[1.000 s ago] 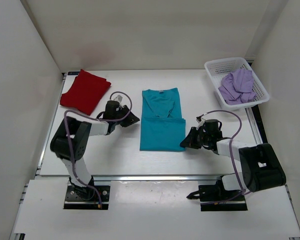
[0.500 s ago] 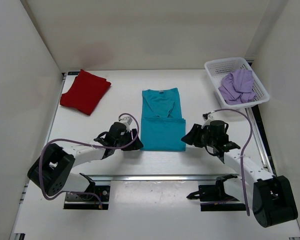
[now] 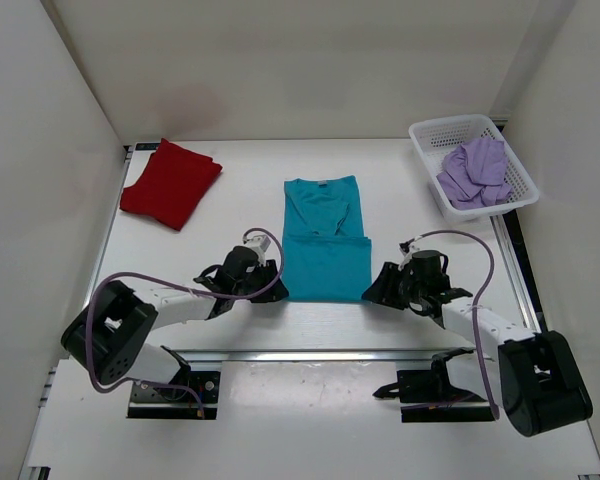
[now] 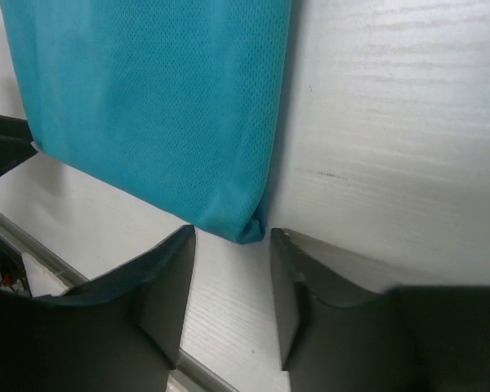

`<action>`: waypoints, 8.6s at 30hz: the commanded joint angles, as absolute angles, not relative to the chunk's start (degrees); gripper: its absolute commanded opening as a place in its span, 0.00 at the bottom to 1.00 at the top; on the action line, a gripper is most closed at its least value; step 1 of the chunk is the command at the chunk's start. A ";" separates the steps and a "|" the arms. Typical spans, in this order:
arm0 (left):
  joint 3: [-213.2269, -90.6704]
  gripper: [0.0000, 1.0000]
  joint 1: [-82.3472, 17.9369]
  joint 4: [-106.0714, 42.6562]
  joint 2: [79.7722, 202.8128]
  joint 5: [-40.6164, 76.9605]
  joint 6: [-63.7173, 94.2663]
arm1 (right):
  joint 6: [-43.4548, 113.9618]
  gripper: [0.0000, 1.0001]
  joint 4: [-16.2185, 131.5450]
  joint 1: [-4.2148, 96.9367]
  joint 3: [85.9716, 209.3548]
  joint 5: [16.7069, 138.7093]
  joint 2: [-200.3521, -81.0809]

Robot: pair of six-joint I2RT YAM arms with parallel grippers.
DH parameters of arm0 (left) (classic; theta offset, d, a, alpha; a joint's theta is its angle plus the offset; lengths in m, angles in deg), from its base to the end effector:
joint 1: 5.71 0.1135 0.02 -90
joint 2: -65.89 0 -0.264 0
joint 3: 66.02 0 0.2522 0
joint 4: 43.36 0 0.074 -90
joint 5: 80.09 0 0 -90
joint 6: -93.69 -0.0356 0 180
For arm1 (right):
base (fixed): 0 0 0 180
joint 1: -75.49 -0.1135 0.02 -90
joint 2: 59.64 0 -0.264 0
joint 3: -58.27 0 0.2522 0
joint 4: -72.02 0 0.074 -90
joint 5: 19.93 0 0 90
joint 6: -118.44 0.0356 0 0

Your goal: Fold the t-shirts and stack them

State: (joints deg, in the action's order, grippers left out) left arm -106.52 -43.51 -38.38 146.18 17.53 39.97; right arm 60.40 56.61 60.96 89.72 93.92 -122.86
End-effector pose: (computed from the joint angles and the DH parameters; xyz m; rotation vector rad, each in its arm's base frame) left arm 0.1922 -0.1550 0.1354 0.1018 2.4819 -0.7551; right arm 0.1783 0.0611 0.1382 0.1726 2.4797 0.8640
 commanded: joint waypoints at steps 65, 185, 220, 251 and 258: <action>-153.97 0.38 -21.16 -30.04 168.89 14.83 41.58 | 52.34 0.15 43.48 63.63 167.08 104.26 -175.59; -134.37 0.99 20.05 -44.02 160.46 33.91 56.87 | 64.21 0.49 74.43 57.56 94.79 110.85 -124.23; -121.62 0.99 -60.19 -44.36 154.22 26.87 34.72 | 47.43 0.00 44.29 85.67 153.66 79.73 -155.76; -114.58 0.98 -55.72 -50.96 153.34 31.44 36.48 | 42.85 0.00 30.74 96.41 196.57 82.90 -193.86; -114.24 0.99 -53.44 -50.35 150.71 32.23 38.23 | 44.69 0.00 32.32 91.32 197.98 85.08 -178.59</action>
State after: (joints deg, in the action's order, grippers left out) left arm -114.11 -55.07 -50.53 153.87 30.58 37.45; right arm 43.40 28.22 94.21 194.09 82.69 -191.95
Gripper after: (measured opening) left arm 0.984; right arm 0.009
